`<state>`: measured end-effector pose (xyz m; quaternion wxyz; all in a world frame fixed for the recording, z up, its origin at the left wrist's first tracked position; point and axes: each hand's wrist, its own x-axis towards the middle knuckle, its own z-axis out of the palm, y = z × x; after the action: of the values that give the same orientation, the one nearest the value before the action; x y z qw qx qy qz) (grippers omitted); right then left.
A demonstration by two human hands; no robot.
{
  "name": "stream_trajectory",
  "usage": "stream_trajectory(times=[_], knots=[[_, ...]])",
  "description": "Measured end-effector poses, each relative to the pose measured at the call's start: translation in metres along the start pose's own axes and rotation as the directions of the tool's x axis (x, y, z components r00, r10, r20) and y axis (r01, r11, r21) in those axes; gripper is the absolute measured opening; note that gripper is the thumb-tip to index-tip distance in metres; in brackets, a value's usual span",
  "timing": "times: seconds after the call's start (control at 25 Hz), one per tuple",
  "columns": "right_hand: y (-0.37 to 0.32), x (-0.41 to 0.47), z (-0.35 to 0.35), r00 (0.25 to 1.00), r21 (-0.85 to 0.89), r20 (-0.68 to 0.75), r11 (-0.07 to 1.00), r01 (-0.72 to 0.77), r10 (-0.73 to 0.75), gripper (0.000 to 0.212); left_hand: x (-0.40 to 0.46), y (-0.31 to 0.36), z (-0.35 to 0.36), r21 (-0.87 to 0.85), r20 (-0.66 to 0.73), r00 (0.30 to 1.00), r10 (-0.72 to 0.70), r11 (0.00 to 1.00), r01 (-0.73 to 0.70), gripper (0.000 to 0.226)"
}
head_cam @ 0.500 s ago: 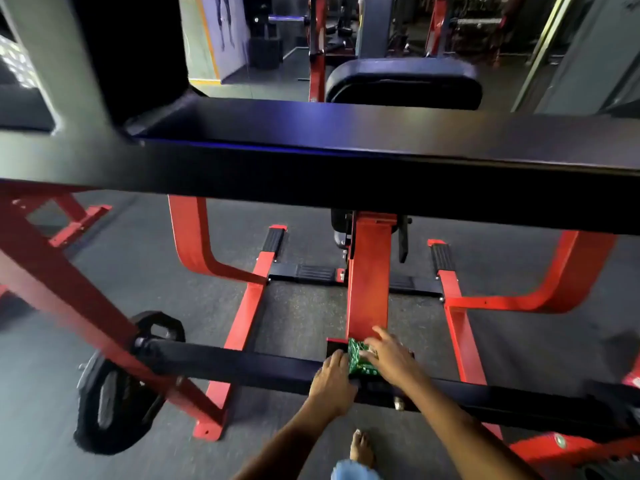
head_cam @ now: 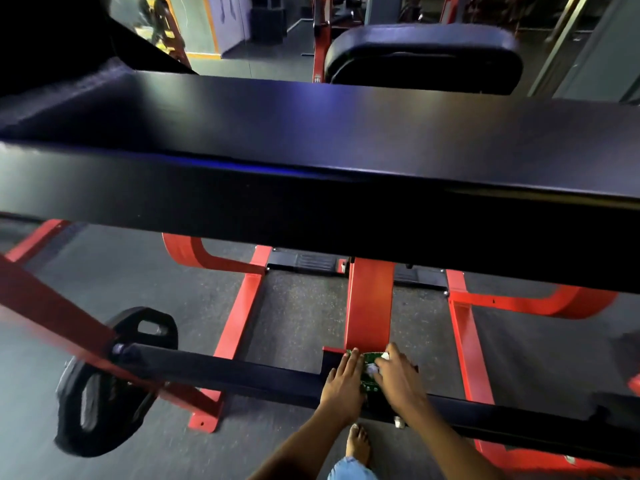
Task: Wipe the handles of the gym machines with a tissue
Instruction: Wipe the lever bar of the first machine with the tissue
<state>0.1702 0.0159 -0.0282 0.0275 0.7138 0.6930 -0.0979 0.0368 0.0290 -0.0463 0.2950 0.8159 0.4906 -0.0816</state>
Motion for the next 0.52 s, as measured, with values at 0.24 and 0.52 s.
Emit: stream_trajectory(times=[0.24, 0.52], knots=[[0.000, 0.002, 0.013, 0.993, 0.258, -0.113, 0.965, 0.051, -0.023, 0.011, -0.001, -0.006, 0.012, -0.041, -0.047, 0.999, 0.021, 0.999, -0.023, 0.076], [-0.004, -0.013, -0.014, 0.913, 0.658, -0.347, 0.750, 0.072, 0.217, 0.017, -0.002, -0.006, 0.004, -0.008, -0.043, 0.999, 0.025, 1.000, -0.025, 0.078]])
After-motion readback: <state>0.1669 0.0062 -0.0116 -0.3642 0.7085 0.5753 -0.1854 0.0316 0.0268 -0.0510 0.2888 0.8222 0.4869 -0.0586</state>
